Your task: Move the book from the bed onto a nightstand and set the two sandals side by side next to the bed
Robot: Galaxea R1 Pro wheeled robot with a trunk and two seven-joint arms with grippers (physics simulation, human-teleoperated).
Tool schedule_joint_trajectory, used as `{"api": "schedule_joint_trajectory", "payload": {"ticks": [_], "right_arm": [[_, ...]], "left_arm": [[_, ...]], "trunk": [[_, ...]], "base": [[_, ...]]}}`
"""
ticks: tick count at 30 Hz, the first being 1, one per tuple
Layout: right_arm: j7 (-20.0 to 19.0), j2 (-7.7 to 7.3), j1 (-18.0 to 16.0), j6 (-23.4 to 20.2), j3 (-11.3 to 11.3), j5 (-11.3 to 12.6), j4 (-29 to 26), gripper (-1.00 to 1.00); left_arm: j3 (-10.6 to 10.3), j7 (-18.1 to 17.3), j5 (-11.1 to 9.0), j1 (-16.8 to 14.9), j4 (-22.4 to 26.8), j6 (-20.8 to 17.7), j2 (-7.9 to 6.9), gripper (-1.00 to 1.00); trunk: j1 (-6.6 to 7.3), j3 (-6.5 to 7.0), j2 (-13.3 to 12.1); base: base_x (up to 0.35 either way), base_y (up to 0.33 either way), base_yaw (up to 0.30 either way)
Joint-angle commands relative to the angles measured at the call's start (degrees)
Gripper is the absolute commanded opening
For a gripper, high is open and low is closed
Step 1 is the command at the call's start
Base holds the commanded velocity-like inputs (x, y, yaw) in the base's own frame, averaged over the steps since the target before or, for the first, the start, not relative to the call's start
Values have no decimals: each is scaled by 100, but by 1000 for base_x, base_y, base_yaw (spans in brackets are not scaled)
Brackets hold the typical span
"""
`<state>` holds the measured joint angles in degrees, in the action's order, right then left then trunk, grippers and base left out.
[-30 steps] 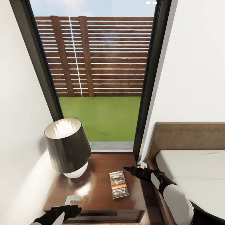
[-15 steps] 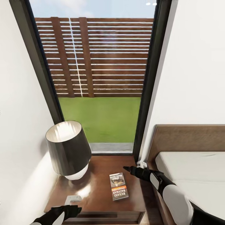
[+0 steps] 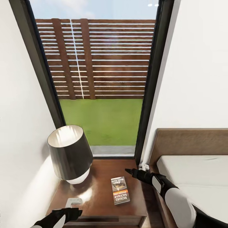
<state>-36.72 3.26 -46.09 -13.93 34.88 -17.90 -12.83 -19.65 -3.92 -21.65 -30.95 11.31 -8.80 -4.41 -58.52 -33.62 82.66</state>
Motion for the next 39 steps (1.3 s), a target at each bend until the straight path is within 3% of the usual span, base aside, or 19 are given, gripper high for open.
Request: {"api": "schedule_joint_trajectory", "payload": {"ticks": [1,21,39], "right_arm": [[-28,12,-1,-11,46,-46,-8,100],[-24,130,80,168,25,-100,185,100],[-28,139,538,179,-3,-132,249,100]], "left_arm": [[-35,0,-59,-1,11,-31,-4,100],[-39,14,-59,0,11,16,1,100],[-43,22,-59,-2,11,101,1,100]], "trunk": [[23,13,-39],[462,372,-841],[857,695,-1563]], "base": [[0,0,0],[0,0,0],[0,0,0]]}}
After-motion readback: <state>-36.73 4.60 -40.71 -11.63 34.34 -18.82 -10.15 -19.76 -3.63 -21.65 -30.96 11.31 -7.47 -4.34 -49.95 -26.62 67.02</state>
